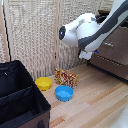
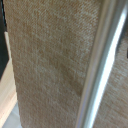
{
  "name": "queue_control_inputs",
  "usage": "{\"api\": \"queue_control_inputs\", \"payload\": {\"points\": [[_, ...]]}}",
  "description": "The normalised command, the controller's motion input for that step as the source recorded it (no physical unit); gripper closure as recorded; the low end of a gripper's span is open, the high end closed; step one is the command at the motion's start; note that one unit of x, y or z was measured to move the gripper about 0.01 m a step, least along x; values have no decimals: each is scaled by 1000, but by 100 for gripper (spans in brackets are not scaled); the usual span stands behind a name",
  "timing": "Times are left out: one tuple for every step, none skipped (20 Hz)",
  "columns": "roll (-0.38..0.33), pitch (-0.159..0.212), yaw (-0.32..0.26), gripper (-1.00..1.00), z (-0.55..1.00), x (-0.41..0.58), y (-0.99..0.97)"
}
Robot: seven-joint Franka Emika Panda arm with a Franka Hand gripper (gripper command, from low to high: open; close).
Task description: Locate and clasp the grip of the topmost drawer. Steadily and circumspectly yank the drawer open. Discover and seize the nutrition bar using your clamp. Deposit the nutrition bar in the accessible drawer. Unclench the nutrition bar.
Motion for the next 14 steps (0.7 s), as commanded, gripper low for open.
{"api": "queue_control_inputs", "payload": {"points": [[117, 0, -45, -100, 323, 237, 514], [122, 2, -55, -100, 329, 289, 529], [121, 2, -57, -100, 306, 297, 543], [122, 2, -58, -100, 269, 291, 571], [156, 21, -68, -100, 246, 323, 537], [198, 28, -78, -100, 286, 340, 503], [219, 23, -89, -100, 269, 334, 489], [254, 30, -109, -100, 254, 366, 443], [270, 42, -114, -100, 229, 360, 426], [284, 54, -125, -100, 180, 343, 397], [300, 61, -141, -100, 131, 303, 351], [310, 68, -148, -100, 103, 291, 331], [313, 62, -151, -100, 100, 291, 314], [315, 57, -154, -100, 91, 300, 297]]}}
